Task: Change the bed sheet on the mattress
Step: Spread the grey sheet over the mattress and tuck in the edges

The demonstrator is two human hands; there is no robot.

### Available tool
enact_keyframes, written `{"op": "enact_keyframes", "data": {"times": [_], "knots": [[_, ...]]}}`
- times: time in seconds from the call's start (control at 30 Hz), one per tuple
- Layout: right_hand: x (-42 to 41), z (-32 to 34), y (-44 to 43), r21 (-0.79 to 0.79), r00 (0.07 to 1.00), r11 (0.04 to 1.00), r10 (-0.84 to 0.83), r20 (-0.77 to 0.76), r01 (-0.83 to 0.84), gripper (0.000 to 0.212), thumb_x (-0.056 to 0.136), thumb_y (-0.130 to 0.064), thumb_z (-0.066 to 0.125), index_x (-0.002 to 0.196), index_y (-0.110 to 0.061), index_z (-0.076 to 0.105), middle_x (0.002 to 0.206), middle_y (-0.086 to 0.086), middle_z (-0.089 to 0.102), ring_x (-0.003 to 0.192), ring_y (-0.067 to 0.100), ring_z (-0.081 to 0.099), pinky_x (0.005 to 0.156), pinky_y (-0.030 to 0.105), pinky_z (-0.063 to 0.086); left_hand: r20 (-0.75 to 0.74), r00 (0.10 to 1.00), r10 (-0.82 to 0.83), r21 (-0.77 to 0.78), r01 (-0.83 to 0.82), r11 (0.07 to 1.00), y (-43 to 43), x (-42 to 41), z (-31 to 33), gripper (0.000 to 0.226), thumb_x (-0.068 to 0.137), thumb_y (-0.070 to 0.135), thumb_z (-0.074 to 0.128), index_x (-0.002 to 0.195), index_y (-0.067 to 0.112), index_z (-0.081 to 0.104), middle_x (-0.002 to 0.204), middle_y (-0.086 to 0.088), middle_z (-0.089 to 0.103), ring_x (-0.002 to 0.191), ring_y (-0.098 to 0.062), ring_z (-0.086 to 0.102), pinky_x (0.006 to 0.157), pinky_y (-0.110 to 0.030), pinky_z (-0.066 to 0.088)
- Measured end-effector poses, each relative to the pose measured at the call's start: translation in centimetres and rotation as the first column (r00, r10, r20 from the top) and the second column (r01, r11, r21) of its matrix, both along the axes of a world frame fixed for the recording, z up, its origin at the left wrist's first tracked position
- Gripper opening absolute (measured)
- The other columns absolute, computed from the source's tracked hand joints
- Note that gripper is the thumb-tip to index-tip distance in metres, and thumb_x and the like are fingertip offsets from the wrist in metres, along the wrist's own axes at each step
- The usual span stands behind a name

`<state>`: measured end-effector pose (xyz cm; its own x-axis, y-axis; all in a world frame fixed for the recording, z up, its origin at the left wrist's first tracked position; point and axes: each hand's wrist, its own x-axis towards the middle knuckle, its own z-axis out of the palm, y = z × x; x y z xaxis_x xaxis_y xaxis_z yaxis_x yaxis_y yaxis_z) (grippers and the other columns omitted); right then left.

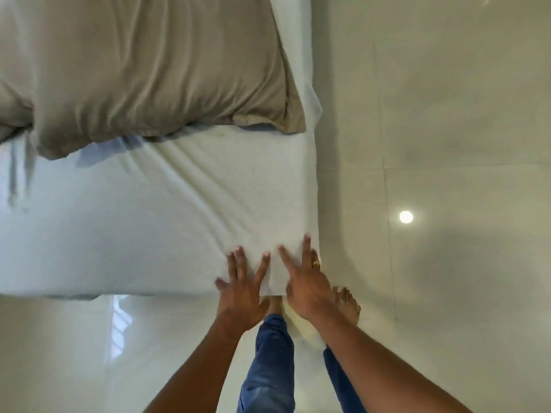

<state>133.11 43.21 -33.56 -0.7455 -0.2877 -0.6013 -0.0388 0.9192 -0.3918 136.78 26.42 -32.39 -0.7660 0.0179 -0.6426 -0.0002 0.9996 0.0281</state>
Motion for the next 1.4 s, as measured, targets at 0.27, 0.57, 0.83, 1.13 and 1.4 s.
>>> {"op": "enact_keyframes", "data": {"times": [0.27,0.57,0.83,1.13,1.4], "knots": [[1.7,8.9,-2.3,0.162,0.844,0.869,0.383,0.376,-0.467,0.033,0.093,-0.013,0.053,0.126,-0.013,0.059,0.122,0.009,0.065,0.11,0.026,0.064,0.087,0.033,0.051,0.164,0.951,0.264,0.04,-0.274,0.961,-4.7,3.7,7.9,0.074,0.1,0.045,0.046,0.161,0.032,0.007,0.166,-0.02,0.012,0.132,-0.04,0.05,0.104,-0.043,0.049],[-6.1,12.3,-12.0,0.012,0.942,0.978,0.198,0.271,-0.209,0.03,0.09,-0.03,0.055,0.112,-0.017,0.072,0.124,0.005,0.069,0.116,0.026,0.064,0.096,0.031,0.051,0.034,0.878,0.477,0.072,-0.478,0.875,-14.8,3.1,14.0,0.068,0.1,0.039,0.05,0.159,0.024,0.02,0.165,-0.016,0.016,0.147,-0.036,0.027,0.112,-0.049,0.04],[-17.7,7.8,-24.2,-0.211,0.8,0.806,-0.442,0.405,0.552,0.034,0.091,-0.034,0.073,0.117,-0.014,0.066,0.107,0.008,0.067,0.086,0.022,0.065,0.071,0.034,0.052,0.023,0.889,0.458,0.147,-0.456,0.878,-27.6,-2.9,7.6,0.068,0.1,0.036,0.052,0.16,0.026,0.02,0.168,-0.01,0.01,0.15,-0.034,0.022,0.109,-0.048,0.042],[-34.1,5.9,-34.5,-0.38,0.27,-0.132,-0.5,0.823,0.915,0.093,0.077,-0.081,0.06,0.151,-0.026,0.044,0.135,0.005,0.057,0.127,0.03,0.055,0.11,0.055,0.045,0.228,0.892,0.389,0.218,-0.436,0.873,-39.0,-2.8,2.4,0.069,0.102,0.034,0.05,0.161,0.023,0.016,0.156,-0.01,0.043,0.137,-0.027,0.048,0.11,-0.031,0.037],[-37.9,4.0,-32.5,-0.494,0.09,-0.385,-0.712,0.697,0.78,0.096,0.062,-0.053,0.088,0.145,-0.02,0.052,0.141,0.005,0.061,0.12,0.027,0.062,0.107,0.059,0.046,0.384,0.405,0.83,0.501,-0.846,0.181,-44.5,-9.7,4.2,0.044,0.095,0.034,0.069,0.135,0.021,0.057,0.1,-0.009,0.076,0.085,-0.027,0.071,0.075,-0.037,0.055]]}}
